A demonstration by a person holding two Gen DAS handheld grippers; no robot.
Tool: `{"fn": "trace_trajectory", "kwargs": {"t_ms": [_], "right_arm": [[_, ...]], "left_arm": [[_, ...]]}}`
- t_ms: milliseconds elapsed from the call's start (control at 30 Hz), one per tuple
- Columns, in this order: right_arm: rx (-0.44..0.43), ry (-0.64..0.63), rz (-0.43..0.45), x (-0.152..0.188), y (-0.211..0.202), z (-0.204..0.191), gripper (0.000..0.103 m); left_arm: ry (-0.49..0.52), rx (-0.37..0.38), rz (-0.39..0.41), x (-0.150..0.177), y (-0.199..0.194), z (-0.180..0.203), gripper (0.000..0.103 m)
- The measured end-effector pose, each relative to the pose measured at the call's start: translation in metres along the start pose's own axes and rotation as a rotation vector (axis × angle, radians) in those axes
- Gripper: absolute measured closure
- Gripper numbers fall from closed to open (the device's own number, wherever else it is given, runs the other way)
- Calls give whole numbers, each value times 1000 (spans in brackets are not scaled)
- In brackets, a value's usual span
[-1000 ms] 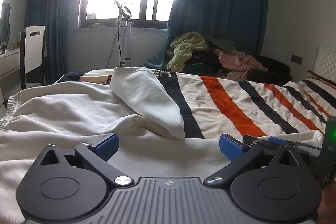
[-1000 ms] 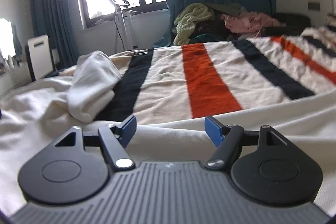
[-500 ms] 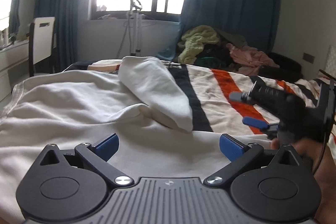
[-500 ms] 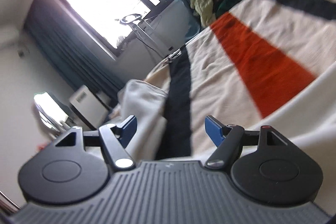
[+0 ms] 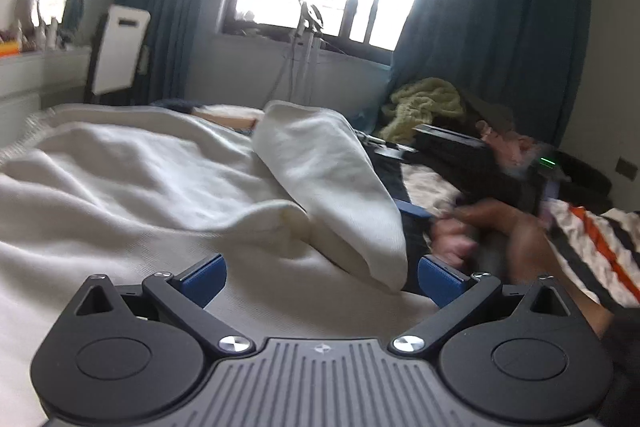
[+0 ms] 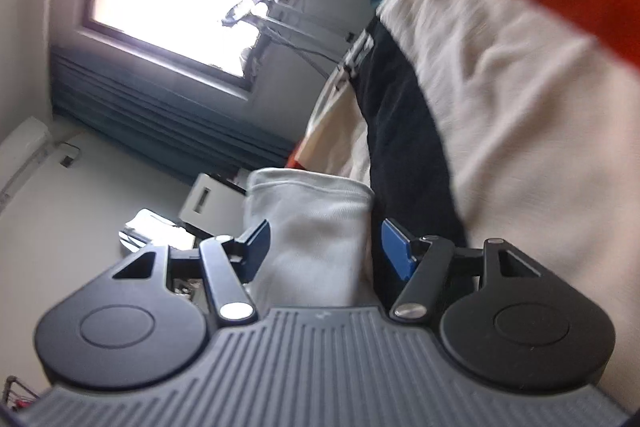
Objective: Fold clothes
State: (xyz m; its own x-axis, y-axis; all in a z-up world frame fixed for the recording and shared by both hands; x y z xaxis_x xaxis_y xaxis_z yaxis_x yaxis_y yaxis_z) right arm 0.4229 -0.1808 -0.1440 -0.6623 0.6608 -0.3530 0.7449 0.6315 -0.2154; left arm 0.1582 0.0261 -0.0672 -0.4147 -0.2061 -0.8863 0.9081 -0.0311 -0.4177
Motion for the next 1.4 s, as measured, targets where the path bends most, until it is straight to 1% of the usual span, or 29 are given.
{"fn": "trace_trajectory", "kwargs": {"t_ms": [67,100,133,167,200,233,267,333,400,467,533,600,667,733,867,967,1100,1200,1267,1333,1400], "right_arm": [[39,-5,-47,-2,26,0,40],[62,-15,-55,-2,35,-2,40],[75,-25,-48,-3,39,-5,41],[82,-32,-38,-4,40,-7,44],[85,-40,-30,-4,39,-10,67],[94,-52,-23,-4,37,-14,92],[109,-69,-1,-5,31,-19,96],[123,-109,73,-8,11,-34,97],[115,-141,163,-15,-17,-51,97],[132,-187,233,-24,-45,-69,97],[182,-258,304,-36,-77,-87,97],[246,-301,366,-51,-109,-98,97],[326,-346,440,-67,-146,-107,97],[411,-356,521,-85,-184,-107,97],[586,-322,655,-112,-244,-88,98],[648,-244,703,-120,-279,-56,98],[707,-171,702,-128,-298,-17,98],[724,-176,717,-150,-289,-14,98],[726,-217,734,-169,-280,-28,98],[713,-267,765,-190,-280,-48,98],[669,-288,818,-205,-291,-63,98]], "left_arm": [[-25,9,-34,5,13,-4,0],[-42,18,-45,6,18,-6,1],[-58,28,-42,6,21,-8,1],[-70,34,-31,6,21,-9,1],[-82,41,-21,6,22,-10,1],[-90,46,-15,6,23,-10,1],[-94,51,-13,7,23,-10,0],[-95,57,-6,7,21,-9,0],[-89,61,9,6,16,-8,0],[-73,66,28,4,10,-6,0],[-16,68,57,5,5,1,0],[39,59,66,7,2,9,0],[62,57,70,7,-2,14,0],[75,53,85,5,-9,17,0],[78,53,116,-1,-23,18,0],[97,57,132,0,-24,19,0],[121,64,108,3,-14,23,0],[117,72,99,6,-8,22,0],[114,75,91,6,-3,22,0],[106,82,79,6,2,20,0],[93,93,69,5,7,18,0]]}}
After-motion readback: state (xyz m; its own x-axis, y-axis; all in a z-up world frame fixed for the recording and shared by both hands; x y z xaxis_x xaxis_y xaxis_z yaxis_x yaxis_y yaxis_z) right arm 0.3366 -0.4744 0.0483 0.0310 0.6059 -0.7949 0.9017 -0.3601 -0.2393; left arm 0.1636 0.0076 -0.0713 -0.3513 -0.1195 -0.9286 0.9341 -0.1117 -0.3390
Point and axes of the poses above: each gripper's, at about its wrist camera, not at the fingertips, and y roughly the way its jaws point, z to its right, x to its underside, the point moved 1 cm from there along y, roughly the way its jaws point, and after that the axes turned 1 degree about -x, right-handed, at the moved point
